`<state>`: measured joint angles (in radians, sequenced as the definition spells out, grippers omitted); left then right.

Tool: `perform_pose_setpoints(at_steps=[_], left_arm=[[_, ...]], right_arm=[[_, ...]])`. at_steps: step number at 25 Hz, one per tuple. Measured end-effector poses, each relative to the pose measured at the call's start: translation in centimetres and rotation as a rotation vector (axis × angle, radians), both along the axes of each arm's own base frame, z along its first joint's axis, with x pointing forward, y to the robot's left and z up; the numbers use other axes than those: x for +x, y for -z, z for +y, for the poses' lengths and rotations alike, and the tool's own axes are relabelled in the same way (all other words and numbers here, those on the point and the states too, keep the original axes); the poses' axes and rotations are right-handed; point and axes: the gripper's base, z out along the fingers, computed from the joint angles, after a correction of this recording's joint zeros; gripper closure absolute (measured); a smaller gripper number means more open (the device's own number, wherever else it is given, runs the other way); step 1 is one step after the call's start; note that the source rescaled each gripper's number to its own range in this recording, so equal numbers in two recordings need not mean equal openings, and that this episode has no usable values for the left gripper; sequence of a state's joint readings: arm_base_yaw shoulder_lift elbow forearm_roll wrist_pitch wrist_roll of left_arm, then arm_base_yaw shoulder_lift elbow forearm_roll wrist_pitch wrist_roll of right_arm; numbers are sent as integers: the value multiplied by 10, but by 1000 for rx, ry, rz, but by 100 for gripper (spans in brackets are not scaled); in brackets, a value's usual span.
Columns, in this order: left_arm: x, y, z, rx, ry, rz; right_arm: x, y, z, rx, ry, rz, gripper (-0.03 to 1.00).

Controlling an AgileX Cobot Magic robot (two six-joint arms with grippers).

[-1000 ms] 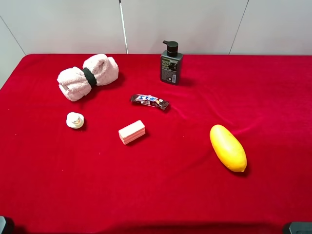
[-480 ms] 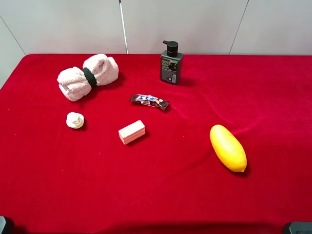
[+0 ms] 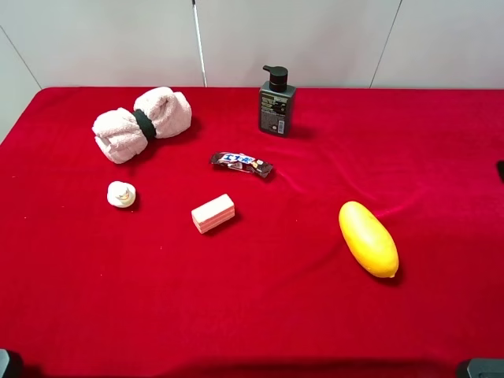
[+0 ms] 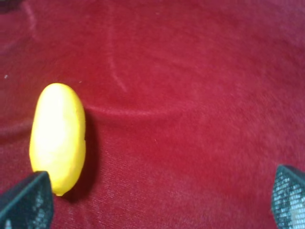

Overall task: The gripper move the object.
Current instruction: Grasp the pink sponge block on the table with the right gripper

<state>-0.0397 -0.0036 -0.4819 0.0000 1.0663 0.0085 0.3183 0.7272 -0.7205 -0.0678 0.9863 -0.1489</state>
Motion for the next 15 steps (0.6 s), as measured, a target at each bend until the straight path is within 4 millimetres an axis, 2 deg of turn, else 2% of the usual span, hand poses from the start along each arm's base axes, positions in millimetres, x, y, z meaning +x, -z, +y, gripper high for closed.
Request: perform_pose_setpoints(at_steps=[15], left_arm=[[0,0,0,0,0,0]], right_arm=[[44,-8,76,-127,-413,78,-3]])
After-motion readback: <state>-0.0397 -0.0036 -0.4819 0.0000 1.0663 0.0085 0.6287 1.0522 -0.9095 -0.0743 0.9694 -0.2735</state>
